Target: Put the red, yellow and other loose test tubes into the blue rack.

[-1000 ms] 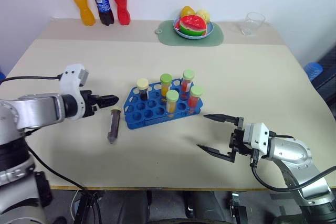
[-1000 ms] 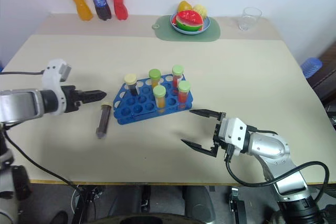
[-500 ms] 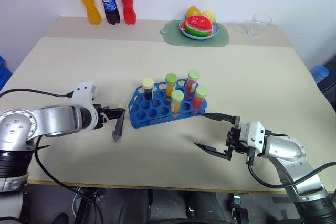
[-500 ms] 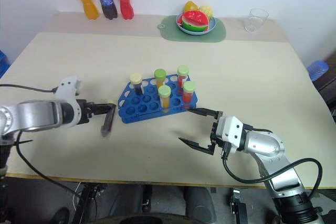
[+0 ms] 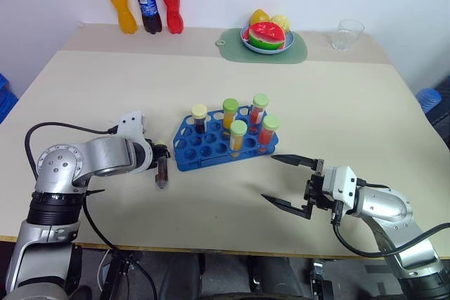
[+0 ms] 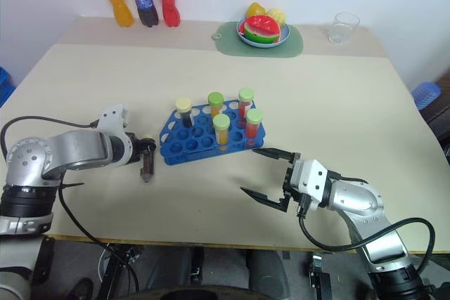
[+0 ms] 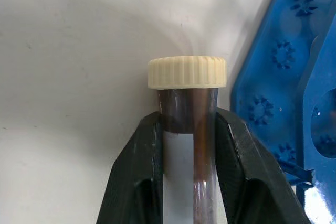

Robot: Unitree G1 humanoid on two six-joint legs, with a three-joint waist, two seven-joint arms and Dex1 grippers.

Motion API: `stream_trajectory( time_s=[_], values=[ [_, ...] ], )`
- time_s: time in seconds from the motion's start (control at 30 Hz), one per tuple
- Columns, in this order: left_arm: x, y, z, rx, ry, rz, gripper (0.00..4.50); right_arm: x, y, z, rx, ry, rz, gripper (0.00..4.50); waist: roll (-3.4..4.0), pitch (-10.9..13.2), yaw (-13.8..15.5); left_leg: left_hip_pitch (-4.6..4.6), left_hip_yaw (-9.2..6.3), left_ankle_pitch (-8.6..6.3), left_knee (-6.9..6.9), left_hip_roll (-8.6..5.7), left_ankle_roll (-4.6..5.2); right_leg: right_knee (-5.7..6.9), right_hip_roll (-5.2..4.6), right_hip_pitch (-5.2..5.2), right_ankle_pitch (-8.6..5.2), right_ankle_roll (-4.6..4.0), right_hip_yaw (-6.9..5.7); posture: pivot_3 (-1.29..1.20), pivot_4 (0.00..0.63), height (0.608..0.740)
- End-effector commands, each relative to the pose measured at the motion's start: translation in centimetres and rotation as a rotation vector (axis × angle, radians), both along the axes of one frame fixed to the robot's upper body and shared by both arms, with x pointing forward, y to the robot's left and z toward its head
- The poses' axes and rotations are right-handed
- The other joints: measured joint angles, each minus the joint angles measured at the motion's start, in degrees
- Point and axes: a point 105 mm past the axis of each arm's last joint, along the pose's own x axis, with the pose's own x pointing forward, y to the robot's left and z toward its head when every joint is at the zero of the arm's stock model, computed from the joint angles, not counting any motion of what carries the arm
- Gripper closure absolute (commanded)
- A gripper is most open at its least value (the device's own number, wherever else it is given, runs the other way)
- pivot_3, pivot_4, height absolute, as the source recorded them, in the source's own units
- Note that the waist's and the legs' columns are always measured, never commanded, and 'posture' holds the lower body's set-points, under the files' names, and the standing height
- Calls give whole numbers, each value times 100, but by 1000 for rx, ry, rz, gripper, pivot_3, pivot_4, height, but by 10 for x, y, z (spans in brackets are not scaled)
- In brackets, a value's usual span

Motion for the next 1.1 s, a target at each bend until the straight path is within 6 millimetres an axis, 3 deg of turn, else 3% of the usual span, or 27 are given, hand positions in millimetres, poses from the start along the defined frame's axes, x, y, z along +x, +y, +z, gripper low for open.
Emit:
stream_trajectory(
  time_s=[0.03,0.1,0.23,0.3,0.43,0.53,0.73,0.83,1.1],
  values=[
    [-7,2,6,-24,-34,-58,3746,0,0,12,8,-49,-2,84,0,0,-6,0,0,0,0,0,0,0,0,0,0,0,0,0,150,740],
    [-12,5,13,-45,-69,-118,3746,1,-1,12,9,-49,-2,84,0,0,-33,0,1,0,-1,1,0,1,2,-2,0,0,0,0,150,740],
    [-34,-2,80,-44,-350,-422,3746,5,-1,13,14,-50,-1,84,-23,18,-37,-19,0,4,-4,15,-9,1,21,-27,-1,-2,0,0,150,740],
    [-40,-8,97,-57,-484,-502,3746,5,-1,13,16,-49,0,84,-3,12,-5,-24,5,6,-4,17,-12,-4,20,-30,-1,-3,-1,0,150,740],
    [-53,-24,102,152,-741,-777,3746,4,0,13,24,-44,-1,84,18,12,-14,-22,17,5,-14,13,-15,-21,13,-29,-1,-4,0,0,150,740],
    [-49,-43,116,192,-1061,-879,3746,1,-4,14,17,-46,-26,84,26,11,20,-25,18,6,-19,16,-19,-22,15,-37,-1,-5,0,0,150,740],
    [-24,-64,112,241,-1352,-838,3746,-5,-14,17,-2,-44,-79,84,32,7,13,-35,22,2,-14,21,-6,-56,16,-26,8,-15,1,0,150,740],
    [-23,-75,95,277,-1435,-933,3746,-8,-20,19,-9,-42,-108,84,27,7,-6,-38,20,-2,-11,22,2,-61,21,-24,9,-13,1,0,150,740],
    [-23,-99,65,109,-1444,-923,3746,-14,-28,24,-28,-44,-153,84,30,5,-1,-38,22,-6,-5,33,9,-59,29,-24,11,-8,1,0,150,740]
  ],
)
